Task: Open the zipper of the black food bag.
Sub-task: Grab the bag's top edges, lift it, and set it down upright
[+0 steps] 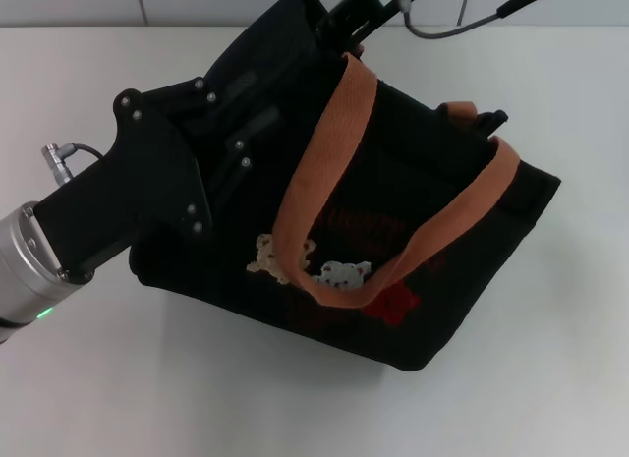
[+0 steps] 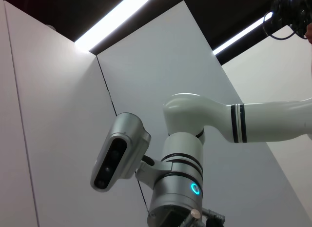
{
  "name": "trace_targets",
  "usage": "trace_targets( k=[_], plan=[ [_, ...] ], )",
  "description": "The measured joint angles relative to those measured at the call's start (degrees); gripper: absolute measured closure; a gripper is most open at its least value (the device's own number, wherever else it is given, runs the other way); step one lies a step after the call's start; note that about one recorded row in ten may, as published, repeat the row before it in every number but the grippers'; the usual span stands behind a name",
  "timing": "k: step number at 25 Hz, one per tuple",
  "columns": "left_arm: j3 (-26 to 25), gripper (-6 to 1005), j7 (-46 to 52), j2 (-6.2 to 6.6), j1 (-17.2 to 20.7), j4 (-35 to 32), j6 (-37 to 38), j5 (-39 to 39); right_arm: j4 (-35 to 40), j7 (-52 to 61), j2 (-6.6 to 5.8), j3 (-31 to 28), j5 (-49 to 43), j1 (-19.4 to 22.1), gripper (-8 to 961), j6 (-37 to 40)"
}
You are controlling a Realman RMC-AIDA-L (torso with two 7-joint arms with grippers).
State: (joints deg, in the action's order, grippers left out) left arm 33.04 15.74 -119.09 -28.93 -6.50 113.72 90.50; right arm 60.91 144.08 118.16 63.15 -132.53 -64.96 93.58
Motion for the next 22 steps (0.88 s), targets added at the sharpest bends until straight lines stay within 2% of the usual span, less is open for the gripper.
trace_targets(
  k=[4, 7, 22],
  plan=[
    [-0.05, 804, -0.15, 0.00, 0.27, 0.00, 0.01, -0.21, 2.64, -1.11, 0.00, -0.37, 1.35, 2.79, 951, 0.43],
    [-0.20, 804, -0.19, 0.00, 0.50, 0.00, 0.01, -0.24, 5.37, -2.32, -0.25, -0.51, 3.94, 6.51, 954, 0.98],
    [-0.35, 804, -0.52, 0.00, 0.50, 0.35, -0.08, -0.38, 8.52, -3.29, -1.32, -4.31, 7.06, 10.92, 933, 6.07]
  ],
)
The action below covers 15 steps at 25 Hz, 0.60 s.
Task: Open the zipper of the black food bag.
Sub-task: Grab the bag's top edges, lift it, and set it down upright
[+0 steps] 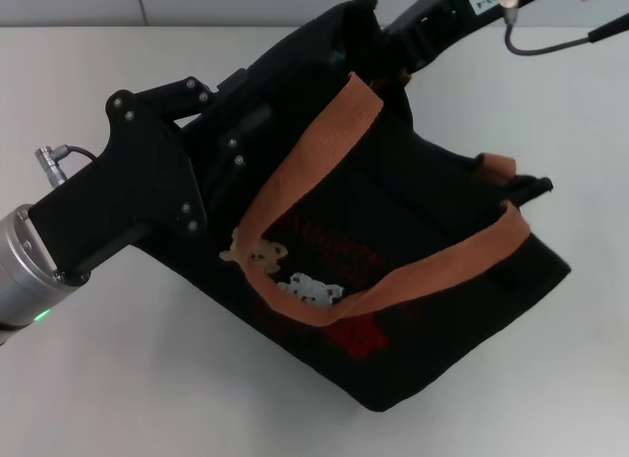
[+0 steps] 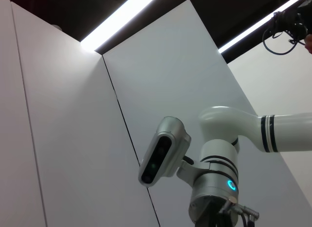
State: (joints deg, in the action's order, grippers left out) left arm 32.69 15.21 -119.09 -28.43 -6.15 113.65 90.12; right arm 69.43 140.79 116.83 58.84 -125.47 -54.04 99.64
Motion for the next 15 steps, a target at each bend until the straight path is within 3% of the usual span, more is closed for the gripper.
trace_targets(
  k=[7, 11, 14, 15],
  plan=[
    [-0.10, 805, -0.18, 0.00, -0.05, 0.09, 0.01, -0.01, 0.28, 0.43, -0.29, -1.35, 0.28, 0.98, 911, 1.99],
    [-0.17, 805, -0.19, 0.00, -0.12, 0.08, 0.01, -0.09, 0.00, 0.48, -0.62, -5.43, 1.63, 1.09, 898, 3.04],
    [-0.16, 805, -0.19, 0.00, -0.13, -0.10, 0.01, -0.11, -0.98, 0.60, -1.67, -7.78, 5.11, 1.71, 857, 3.09],
    [-0.14, 805, -0.19, 0.00, -0.13, -0.16, 0.01, -0.11, -2.34, 0.69, -2.59, -8.91, 7.20, 2.10, 837, 3.09]
  ],
)
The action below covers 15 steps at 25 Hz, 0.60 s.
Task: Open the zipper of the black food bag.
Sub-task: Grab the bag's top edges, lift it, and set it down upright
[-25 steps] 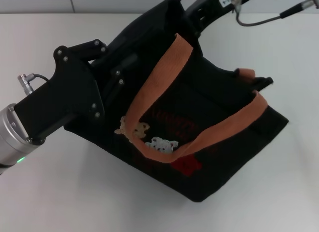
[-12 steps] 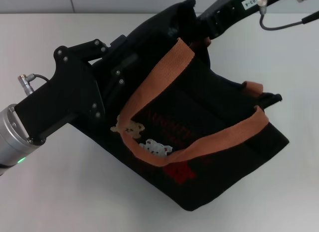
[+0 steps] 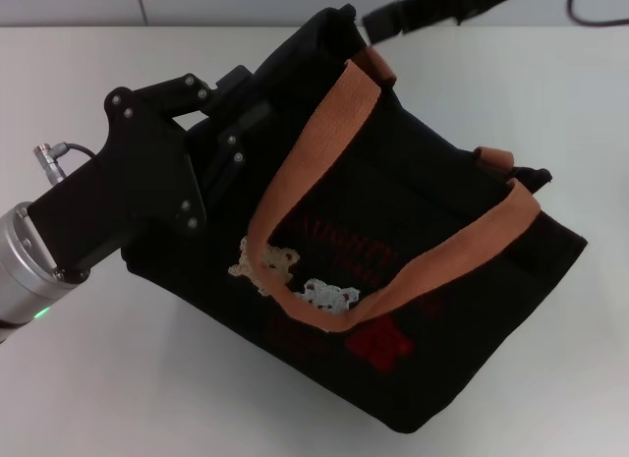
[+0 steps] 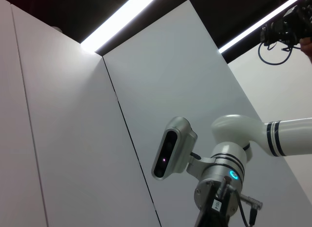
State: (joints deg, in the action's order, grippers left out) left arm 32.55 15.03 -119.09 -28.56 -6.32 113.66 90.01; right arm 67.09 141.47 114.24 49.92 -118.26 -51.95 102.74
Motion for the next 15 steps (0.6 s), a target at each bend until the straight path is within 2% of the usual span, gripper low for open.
trace_targets(
  k=[1, 4, 5, 8, 10, 11, 14, 15],
  plan=[
    [0.03, 805, 0.00, 0.00, 0.00, -0.01, 0.01, 0.00, 0.00, 0.00, 0.00, 0.00, 0.00, 0.00, 818, 0.00],
    [0.18, 805, 0.00, 0.00, 0.00, -0.15, 0.05, 0.00, -1.60, -2.73, -1.68, -0.53, 2.39, 0.52, 761, 0.16],
    [0.26, 805, 0.00, 0.02, -0.02, -0.17, 0.07, 0.00, -0.47, -8.21, -2.30, -0.14, 2.77, 0.94, 742, 0.67],
    [0.35, 805, 0.00, 0.07, -0.07, -0.18, 0.08, 0.00, 2.21, -13.31, -2.27, 0.57, 1.71, 1.62, 684, 0.90],
    [0.38, 805, 0.00, 0.08, -0.11, -0.19, 0.08, 0.00, 7.14, -16.60, -1.33, 3.78, -1.91, 2.75, 631, 0.44],
    [0.37, 805, 0.00, 0.09, -0.11, -0.19, 0.08, 0.00, 7.14, -16.60, -1.33, 3.78, -1.91, 2.75, 604, 0.44],
    [0.37, 805, 0.01, 0.09, -0.13, -0.19, 0.08, 0.00, 8.39, -10.18, -0.73, 5.51, -5.53, 1.30, 524, 0.18],
    [0.38, 805, 0.02, 0.09, -0.15, -0.19, 0.09, 0.00, 7.90, -6.82, -0.68, 5.58, -5.90, 0.40, 524, 0.45]
  ],
)
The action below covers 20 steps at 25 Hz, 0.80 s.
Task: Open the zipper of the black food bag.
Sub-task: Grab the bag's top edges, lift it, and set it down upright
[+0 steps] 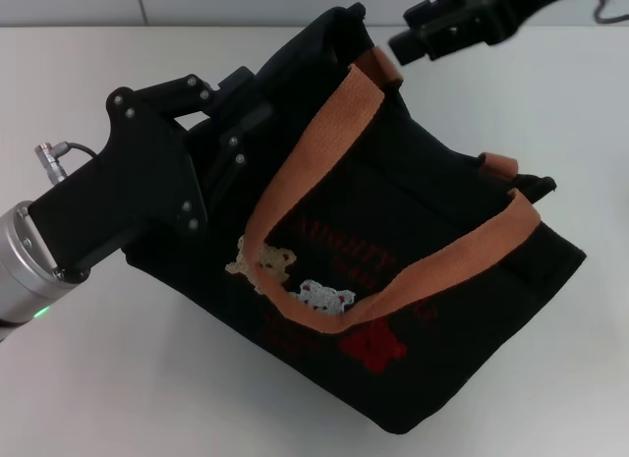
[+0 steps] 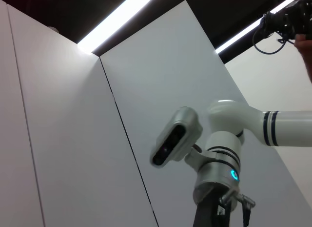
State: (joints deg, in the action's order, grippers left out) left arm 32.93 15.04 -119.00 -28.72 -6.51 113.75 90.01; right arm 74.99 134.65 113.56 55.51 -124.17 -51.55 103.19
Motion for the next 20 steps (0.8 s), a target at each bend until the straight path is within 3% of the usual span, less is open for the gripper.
trace_targets(
  k=[5, 16, 20],
  plan=[
    [0.03, 805, 0.02, -0.09, -0.19, 0.00, 0.05, 0.00, -1.21, 13.95, 0.42, -0.07, 1.02, -1.90, 525, 0.96],
    [0.03, 805, 0.01, -0.09, -0.20, 0.00, 0.07, 0.06, -7.52, 21.89, 0.56, -0.36, 3.32, -4.70, 532, 2.54],
    [0.03, 805, -0.01, -0.09, -0.20, 0.00, 0.07, 0.11, -8.14, 22.62, 0.08, -0.44, 3.01, -4.83, 548, 2.90]
  ],
)
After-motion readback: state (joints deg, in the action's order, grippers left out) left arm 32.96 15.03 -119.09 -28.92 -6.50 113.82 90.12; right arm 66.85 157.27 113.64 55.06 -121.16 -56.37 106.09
